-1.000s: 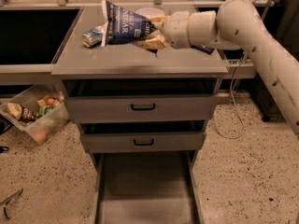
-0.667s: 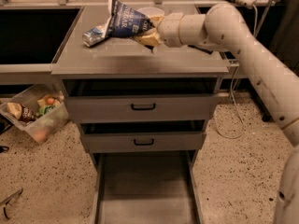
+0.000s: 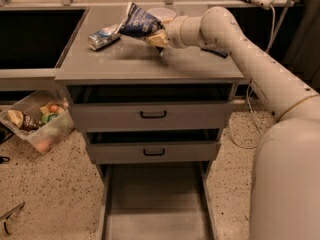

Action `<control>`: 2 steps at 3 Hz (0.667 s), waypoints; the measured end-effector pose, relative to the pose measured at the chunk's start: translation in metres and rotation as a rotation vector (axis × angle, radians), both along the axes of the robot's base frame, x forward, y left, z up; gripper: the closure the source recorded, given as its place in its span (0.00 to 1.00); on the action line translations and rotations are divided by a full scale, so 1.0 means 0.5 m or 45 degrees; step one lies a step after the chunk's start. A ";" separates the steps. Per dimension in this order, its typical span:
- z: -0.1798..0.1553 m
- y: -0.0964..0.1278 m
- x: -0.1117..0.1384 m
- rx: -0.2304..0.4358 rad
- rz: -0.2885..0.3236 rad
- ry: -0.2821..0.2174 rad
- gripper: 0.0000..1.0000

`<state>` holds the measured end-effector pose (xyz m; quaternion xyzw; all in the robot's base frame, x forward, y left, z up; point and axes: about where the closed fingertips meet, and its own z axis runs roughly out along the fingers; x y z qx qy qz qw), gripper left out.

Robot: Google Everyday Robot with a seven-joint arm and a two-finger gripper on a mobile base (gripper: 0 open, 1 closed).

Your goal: Pick blue chip bag from bottom drawer and place on counter

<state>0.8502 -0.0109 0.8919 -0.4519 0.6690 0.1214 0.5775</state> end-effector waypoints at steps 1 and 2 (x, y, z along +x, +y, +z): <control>-0.052 -0.014 0.007 -0.021 -0.060 0.206 1.00; -0.075 -0.036 -0.012 0.009 -0.052 0.343 0.82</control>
Offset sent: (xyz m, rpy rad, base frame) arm -0.0582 0.0106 -0.0317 0.0979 0.3839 0.2142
